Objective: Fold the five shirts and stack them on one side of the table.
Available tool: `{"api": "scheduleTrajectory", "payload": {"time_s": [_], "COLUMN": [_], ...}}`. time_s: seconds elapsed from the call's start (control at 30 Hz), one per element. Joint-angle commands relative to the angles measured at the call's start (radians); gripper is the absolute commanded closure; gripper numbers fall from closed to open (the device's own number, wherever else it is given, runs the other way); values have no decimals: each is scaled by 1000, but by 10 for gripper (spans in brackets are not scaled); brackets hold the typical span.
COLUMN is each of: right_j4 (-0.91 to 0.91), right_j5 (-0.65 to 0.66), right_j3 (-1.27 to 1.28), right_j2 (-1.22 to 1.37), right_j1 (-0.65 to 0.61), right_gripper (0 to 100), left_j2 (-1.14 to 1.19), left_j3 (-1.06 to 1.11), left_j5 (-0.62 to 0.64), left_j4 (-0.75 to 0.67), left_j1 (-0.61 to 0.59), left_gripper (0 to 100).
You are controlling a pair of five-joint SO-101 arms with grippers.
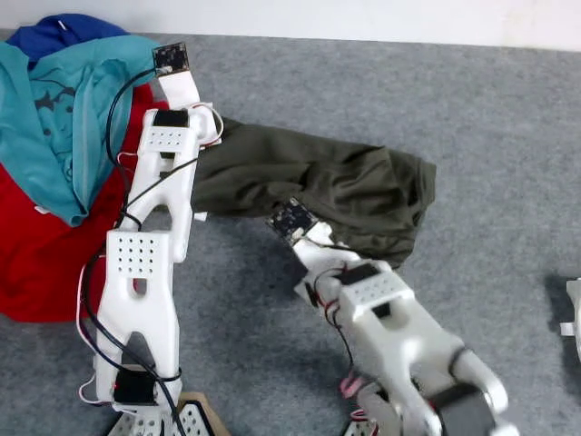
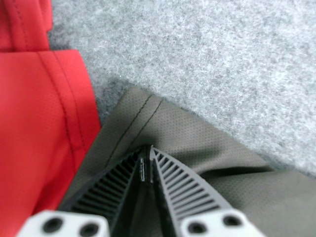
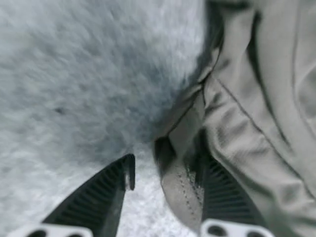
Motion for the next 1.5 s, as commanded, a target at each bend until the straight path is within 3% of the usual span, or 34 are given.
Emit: {"api": "scheduleTrajectory", "payload": {"time_s": [0.0,0.2,0.63,1.13,1.47], "right_j4": [-35,-25,-25,-22,-25], "right_j5": [23,21,28,23,21], "right_j3": [-124,-130,-125,-710,-895], "right_j2": [104,47,-180,412,524], "right_j1": [68,79,182,209,255], "right_gripper": [812,987,989,991,991], "left_j2": [2,2,2,2,2], "left_j3": [-18,-18,-18,-18,-18], "left_j5": [2,2,2,2,2], "left_j4": [-12,-12,-12,-12,-12], "left_j1": [-25,-25,-25,-25,-24], "left_gripper": [990,990,990,990,990]}}
